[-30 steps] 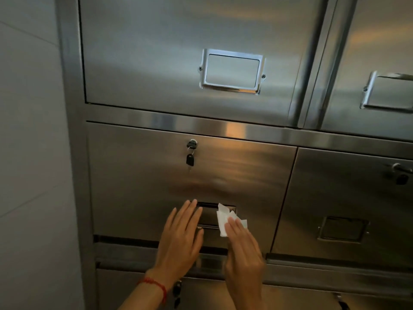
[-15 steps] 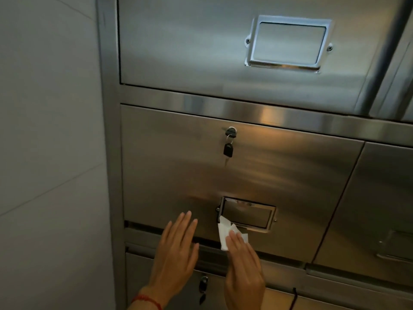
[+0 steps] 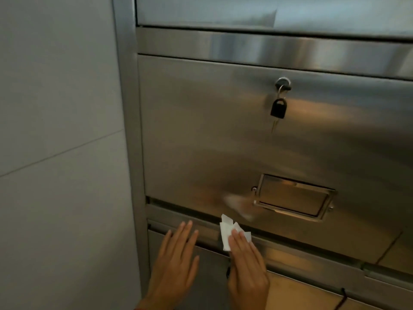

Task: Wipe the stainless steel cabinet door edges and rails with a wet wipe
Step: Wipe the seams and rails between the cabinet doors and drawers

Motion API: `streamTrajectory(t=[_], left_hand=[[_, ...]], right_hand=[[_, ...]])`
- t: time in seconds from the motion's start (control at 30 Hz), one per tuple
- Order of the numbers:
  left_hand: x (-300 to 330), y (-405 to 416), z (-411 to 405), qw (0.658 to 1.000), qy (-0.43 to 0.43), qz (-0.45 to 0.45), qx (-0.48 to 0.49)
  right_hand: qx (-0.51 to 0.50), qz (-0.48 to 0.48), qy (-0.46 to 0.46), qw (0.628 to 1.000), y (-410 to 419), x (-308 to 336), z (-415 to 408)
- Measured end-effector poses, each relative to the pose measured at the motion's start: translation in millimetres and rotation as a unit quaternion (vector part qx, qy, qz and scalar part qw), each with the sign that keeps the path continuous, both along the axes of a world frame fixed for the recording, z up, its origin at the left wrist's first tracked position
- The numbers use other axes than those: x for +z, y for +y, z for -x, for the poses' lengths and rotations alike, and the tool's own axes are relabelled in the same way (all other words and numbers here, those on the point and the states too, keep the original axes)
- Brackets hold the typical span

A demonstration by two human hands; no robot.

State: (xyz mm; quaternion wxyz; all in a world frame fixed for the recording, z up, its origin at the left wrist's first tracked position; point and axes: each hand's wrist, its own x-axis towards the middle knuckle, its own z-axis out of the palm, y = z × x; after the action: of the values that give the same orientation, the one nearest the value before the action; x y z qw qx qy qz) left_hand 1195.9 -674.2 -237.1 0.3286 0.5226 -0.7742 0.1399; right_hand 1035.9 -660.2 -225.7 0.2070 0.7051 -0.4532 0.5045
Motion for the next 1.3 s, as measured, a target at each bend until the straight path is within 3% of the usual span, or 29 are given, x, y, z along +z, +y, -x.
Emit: streamTrajectory(t=[0.57, 1.0, 1.3], left_hand=[[-107, -32, -60, 0.999, 0.008, -0.005, 0.037], [-133, -56, -95, 0.994, 0.037, 0.002, 0.1], [-144, -63, -111, 0.994, 0.01, -0.013, 0.107]], right_hand=[[-0.006, 0.027, 0.035, 0.999, -39, -80, -62], [0.026, 0.097, 0.091, 0.991, -81, -112, -116], [0.048, 0.134, 0.171, 0.975, -111, -117, -129]])
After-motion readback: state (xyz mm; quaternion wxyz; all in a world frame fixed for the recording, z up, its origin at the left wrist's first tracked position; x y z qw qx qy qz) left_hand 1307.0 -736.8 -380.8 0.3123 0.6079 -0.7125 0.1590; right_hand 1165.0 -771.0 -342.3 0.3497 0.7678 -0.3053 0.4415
